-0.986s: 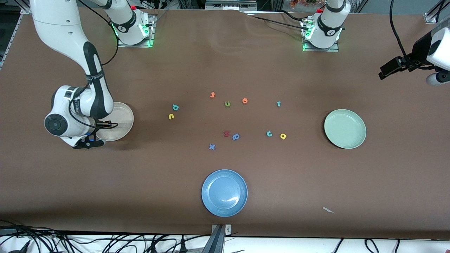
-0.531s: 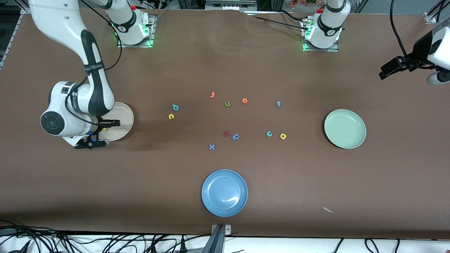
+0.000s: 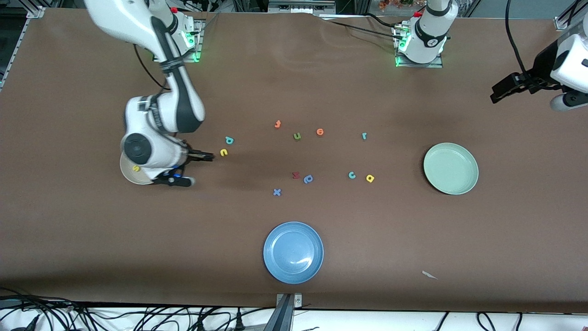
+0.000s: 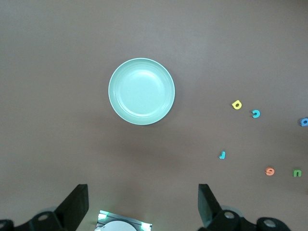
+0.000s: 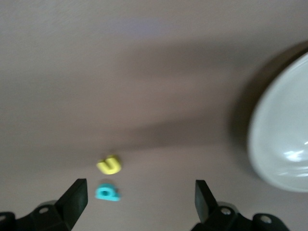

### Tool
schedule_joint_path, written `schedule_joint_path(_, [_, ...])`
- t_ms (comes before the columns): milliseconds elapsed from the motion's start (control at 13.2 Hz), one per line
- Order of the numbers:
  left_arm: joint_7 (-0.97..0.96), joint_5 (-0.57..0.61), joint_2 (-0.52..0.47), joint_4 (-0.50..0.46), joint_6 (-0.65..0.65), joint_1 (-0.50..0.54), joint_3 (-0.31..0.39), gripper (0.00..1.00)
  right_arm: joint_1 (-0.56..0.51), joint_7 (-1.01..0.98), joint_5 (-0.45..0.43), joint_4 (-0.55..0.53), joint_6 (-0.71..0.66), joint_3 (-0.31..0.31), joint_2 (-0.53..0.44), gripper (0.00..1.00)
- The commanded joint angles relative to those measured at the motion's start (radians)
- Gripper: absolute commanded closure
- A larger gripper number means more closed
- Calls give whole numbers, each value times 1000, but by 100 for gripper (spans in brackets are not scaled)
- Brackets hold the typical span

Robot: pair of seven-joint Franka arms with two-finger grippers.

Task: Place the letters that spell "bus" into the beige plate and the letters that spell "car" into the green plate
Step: 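Move the right gripper to the teal p while the left gripper reaches letters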

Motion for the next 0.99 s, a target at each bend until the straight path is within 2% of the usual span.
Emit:
schedule_joint_path(0, [-3, -17, 15, 49, -18, -2, 1, 0, 92, 154, 16, -57, 60, -11, -4, 1])
schedule_joint_path(455, [-2, -19, 106, 115, -27, -8, -12, 0, 108, 286, 20, -261, 281, 24, -21, 1])
schedule_joint_path(607, [-5, -14, 143, 166, -69, -18, -20, 0, 108, 341, 31, -288, 324, 60, -27, 1])
schedule_joint_path(758, [1, -14, 153, 169, -74, -19, -20, 0, 108, 422, 33, -292, 359, 96, -28, 1])
schedule_joint_path(910, [3, -14, 153, 163, -76, -19, -23, 0, 108, 446, 33, -303, 374, 103, -28, 1])
